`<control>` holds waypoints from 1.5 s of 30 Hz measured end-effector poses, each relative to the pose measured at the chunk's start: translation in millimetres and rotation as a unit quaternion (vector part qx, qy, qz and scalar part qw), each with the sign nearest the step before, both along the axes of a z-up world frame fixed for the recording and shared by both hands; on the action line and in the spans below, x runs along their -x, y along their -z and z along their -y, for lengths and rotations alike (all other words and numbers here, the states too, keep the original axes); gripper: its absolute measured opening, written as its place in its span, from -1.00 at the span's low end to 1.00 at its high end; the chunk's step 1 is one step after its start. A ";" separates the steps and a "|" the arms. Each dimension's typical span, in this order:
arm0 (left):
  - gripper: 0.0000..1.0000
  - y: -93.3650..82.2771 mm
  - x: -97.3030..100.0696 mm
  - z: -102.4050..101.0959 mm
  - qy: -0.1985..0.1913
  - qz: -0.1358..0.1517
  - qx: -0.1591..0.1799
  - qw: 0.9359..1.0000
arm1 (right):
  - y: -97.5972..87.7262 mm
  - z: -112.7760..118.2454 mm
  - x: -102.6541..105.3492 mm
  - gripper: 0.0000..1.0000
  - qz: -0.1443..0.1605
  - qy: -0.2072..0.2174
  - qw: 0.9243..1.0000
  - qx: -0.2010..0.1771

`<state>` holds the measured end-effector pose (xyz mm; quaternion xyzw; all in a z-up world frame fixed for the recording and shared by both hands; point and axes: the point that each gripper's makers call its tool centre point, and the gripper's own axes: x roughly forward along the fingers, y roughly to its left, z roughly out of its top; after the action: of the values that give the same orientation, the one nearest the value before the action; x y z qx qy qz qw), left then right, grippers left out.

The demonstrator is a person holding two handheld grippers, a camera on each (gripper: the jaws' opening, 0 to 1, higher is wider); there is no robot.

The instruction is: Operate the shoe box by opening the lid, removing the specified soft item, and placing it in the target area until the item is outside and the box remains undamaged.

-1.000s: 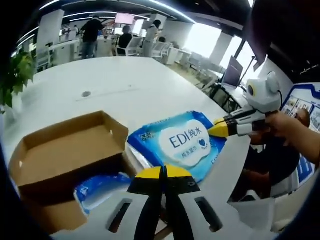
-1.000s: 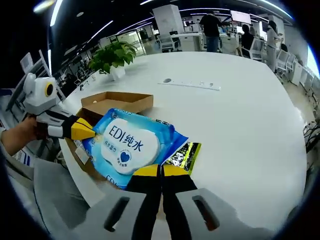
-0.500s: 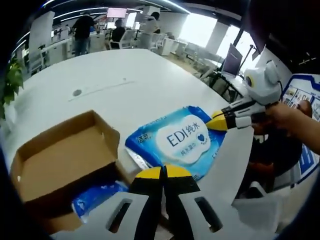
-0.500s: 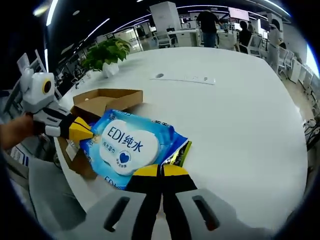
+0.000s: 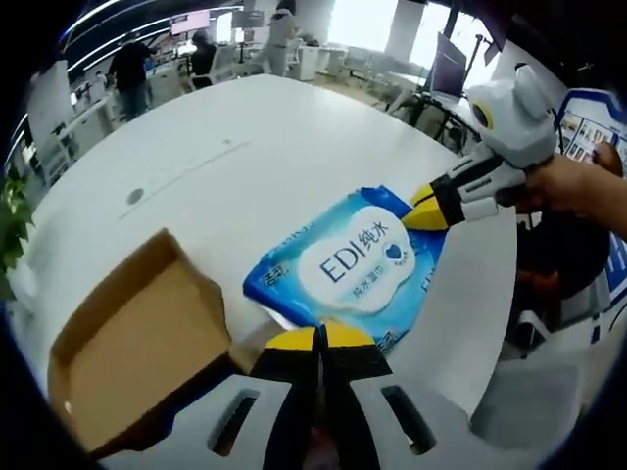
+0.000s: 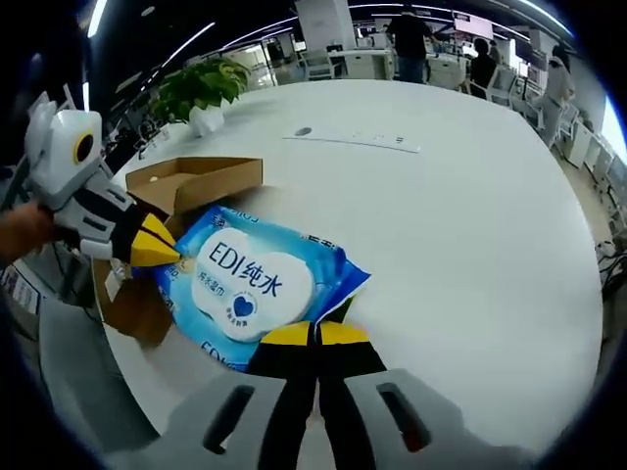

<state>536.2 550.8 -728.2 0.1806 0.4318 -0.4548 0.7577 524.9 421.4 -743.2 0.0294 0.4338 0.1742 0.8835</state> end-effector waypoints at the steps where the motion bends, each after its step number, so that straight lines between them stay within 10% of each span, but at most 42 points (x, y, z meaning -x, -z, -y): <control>1: -1.00 1.8 -0.1 0.7 0.002 0.000 -0.003 1.000 | 1.8 -0.4 -0.4 -1.00 -0.002 0.000 1.000 0.000; 25: -1.00 31.8 0.2 1.9 0.075 0.033 -0.072 0.994 | 32.7 3.8 -8.6 -1.00 -0.006 0.008 1.000 0.002; 45: -0.91 22.2 0.7 -4.5 0.095 0.085 -0.062 0.990 | 31.3 6.0 -3.4 -0.86 0.003 0.019 1.000 0.008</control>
<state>535.5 555.3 -750.4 0.3055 0.3741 -0.4802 0.7322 528.3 415.4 -774.5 0.0300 0.4316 0.1537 0.8884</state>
